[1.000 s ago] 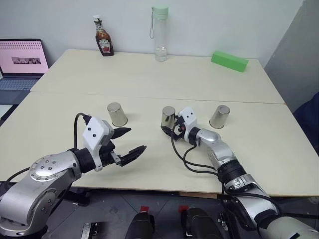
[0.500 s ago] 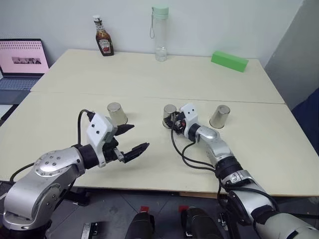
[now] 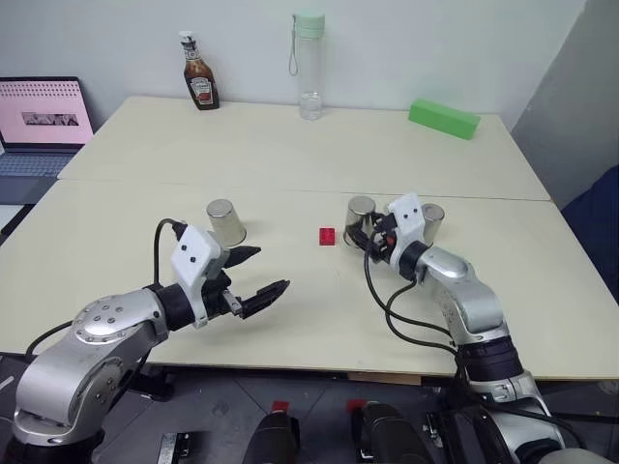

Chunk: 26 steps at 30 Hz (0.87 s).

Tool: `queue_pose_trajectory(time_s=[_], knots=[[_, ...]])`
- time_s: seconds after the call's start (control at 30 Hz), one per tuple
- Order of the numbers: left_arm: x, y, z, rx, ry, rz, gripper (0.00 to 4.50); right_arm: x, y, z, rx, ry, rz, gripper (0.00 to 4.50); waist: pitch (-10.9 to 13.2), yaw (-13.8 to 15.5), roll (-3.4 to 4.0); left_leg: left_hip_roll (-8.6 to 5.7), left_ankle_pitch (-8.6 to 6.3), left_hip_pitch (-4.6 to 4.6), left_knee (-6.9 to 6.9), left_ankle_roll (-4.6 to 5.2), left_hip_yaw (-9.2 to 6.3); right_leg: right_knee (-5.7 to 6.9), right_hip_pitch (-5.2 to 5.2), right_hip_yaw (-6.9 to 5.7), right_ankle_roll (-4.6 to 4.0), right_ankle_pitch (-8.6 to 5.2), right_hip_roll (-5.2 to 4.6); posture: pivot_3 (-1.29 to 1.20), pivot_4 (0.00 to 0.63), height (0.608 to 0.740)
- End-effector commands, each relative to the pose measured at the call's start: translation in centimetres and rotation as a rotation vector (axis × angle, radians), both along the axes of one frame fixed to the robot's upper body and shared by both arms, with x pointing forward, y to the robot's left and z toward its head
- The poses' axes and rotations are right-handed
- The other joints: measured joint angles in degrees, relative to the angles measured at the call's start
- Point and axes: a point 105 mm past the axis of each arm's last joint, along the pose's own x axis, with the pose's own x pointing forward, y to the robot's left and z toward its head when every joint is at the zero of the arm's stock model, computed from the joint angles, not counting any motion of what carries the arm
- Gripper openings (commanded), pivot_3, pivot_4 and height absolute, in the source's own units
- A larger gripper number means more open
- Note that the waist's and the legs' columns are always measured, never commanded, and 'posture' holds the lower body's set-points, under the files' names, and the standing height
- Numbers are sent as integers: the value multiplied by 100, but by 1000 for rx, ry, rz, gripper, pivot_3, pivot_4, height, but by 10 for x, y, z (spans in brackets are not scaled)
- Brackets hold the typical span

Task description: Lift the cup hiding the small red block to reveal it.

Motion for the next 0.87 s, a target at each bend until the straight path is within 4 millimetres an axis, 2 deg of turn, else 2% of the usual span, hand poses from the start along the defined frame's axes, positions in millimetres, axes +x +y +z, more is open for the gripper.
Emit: queue_pose_trajectory(time_s=[0.03,0.07,0.13,0.2,0.23,0.37,0.5,0.67,0.77,0.87], knots=[[1,-5,7,4,-39,-30,4500,7,-8,-3,35,-11,-55,3071,0,0,1,0,0,0,0,0,1,0,0,1,0,0,0,0,150,740],[1,-6,7,7,-39,-35,4500,8,-10,-9,11,-4,-63,3438,0,-1,0,0,0,0,0,0,3,0,-1,3,1,0,1,0,150,740],[2,-6,9,8,-42,-37,4500,9,-16,-19,-17,18,-78,3810,0,-2,0,0,-1,1,-1,0,2,-3,1,1,1,1,2,0,150,740],[4,-5,9,9,-43,-35,4500,8,-18,-20,-18,18,-82,4376,0,-1,0,-2,-1,-2,-3,0,2,-3,-1,2,1,0,2,0,150,740],[4,-5,10,11,-42,-37,4500,5,-18,-16,-18,12,-70,4446,0,1,0,-2,-1,-4,-3,0,2,-4,-2,1,1,0,2,0,150,740],[4,-4,10,15,-31,-42,4500,-6,-17,-7,-46,-4,-27,4446,1,1,1,-2,-1,-10,-3,0,0,-4,-6,1,2,1,2,0,150,740],[6,7,6,60,11,-20,4500,-36,-32,15,-135,3,53,4446,3,16,5,-4,-1,-10,-4,0,-6,-6,-5,-4,2,0,1,0,150,740],[1,18,7,77,60,-9,4500,-86,-46,33,-173,139,202,4446,4,15,7,-1,-1,-14,-3,1,-10,-10,-6,-9,3,-1,-2,0,150,740],[1,23,10,80,57,1,4500,-99,-47,47,-133,180,236,4446,4,-5,6,4,-1,-8,-3,1,-12,-12,-2,-12,-1,-4,-1,0,150,740],[4,25,17,61,42,14,4500,-101,-46,55,-140,173,241,4446,4,-3,7,6,-1,-5,-2,1,-13,-6,-2,-12,-20,-15,3,0,150,740]])
